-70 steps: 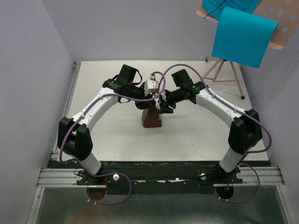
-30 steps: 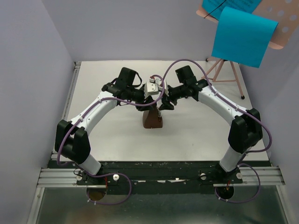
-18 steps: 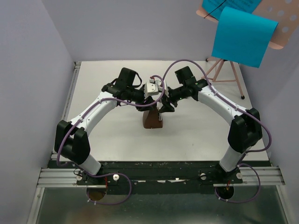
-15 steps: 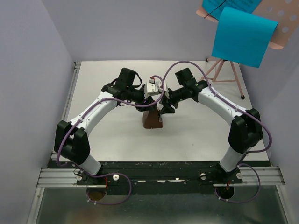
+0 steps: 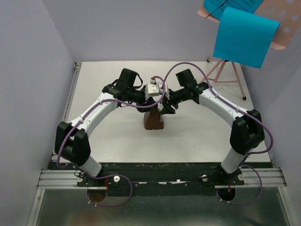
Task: Pack up the instrument practice props
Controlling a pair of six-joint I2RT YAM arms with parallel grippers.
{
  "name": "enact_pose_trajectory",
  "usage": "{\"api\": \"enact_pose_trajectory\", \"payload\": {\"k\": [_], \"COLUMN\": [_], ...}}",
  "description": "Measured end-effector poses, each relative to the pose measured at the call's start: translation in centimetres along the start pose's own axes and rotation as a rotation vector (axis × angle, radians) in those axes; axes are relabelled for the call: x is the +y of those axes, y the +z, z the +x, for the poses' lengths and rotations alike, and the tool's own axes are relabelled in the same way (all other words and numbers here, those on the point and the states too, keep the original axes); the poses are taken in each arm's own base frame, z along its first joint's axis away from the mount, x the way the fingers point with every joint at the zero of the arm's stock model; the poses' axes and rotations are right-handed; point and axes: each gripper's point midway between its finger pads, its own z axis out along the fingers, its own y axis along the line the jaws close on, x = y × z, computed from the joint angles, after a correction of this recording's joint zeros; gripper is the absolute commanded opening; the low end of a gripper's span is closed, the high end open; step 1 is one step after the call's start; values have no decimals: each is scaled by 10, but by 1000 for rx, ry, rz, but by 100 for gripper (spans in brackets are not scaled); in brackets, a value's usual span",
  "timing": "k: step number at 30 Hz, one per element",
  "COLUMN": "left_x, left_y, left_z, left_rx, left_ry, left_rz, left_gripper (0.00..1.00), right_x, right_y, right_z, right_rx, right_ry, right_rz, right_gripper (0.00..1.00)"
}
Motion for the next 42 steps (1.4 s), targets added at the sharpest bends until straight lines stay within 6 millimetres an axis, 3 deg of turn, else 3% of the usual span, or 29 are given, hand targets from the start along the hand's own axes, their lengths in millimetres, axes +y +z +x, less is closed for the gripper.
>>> {"api": "enact_pose_trajectory", "payload": {"k": [36,42], "left_x": [-1,-2], "left_y": [-2,-3], "left_z": [3,3], "left_rx": [-9,-12], "left_ry": [-11,-5], "left_rz": [-10,-10], "left_gripper": [0,18], "right_x": [8,8], "right_y": [5,7], "right_z": [0,-1], "right_rx": [16,16], "right_ry": [4,-25], "right_rz": [-14,-17], "right_gripper": [0,0]}}
